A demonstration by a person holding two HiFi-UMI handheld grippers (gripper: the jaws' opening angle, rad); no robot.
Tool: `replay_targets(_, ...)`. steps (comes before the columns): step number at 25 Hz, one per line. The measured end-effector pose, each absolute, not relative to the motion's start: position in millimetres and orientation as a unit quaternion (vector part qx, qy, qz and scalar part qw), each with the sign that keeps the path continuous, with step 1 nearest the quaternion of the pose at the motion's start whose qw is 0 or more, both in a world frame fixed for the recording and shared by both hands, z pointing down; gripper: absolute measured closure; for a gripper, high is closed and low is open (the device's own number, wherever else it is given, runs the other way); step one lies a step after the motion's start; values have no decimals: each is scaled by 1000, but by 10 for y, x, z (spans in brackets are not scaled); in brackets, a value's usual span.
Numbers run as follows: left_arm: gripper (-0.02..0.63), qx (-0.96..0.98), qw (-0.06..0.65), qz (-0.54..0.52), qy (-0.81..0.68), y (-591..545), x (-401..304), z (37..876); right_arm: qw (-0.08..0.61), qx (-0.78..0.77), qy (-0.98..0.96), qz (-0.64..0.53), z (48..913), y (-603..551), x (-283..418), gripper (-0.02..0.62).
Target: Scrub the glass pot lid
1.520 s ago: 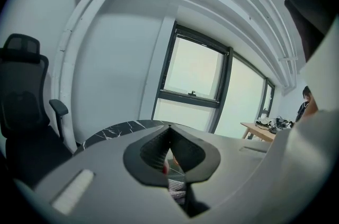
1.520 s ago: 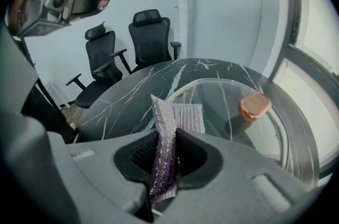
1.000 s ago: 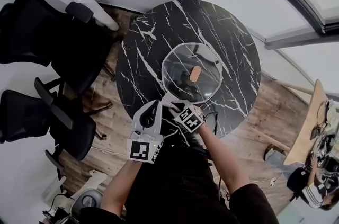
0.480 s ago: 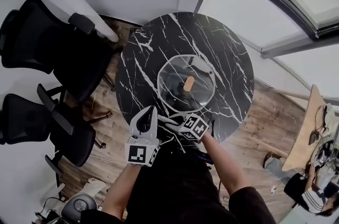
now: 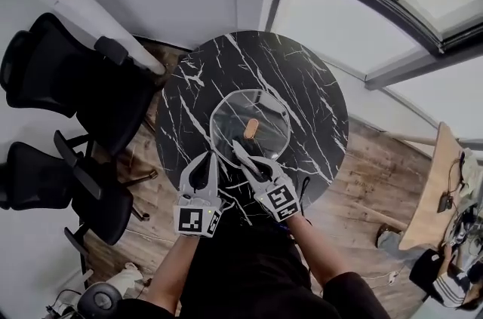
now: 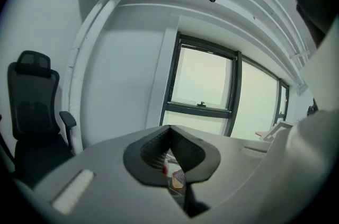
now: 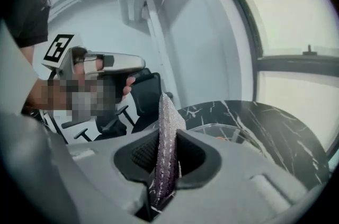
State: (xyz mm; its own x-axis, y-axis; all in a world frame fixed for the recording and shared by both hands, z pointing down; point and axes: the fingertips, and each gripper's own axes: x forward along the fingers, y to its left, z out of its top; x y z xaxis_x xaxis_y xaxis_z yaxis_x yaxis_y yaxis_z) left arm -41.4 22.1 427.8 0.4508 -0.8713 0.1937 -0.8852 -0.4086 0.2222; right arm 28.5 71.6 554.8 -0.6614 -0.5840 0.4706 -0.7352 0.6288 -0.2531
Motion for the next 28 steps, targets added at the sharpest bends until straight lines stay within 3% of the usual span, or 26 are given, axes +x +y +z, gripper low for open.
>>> replay_targets(12, 603, 823, 113, 27, -556, 178, -8, 4081, 147, 486, -827, 241, 5584, 281, 1196, 526)
replay_targets(28, 603, 853, 134, 34, -503, -327, -182, 4371, 249, 594, -690, 330, 6741, -113, 1785, 525)
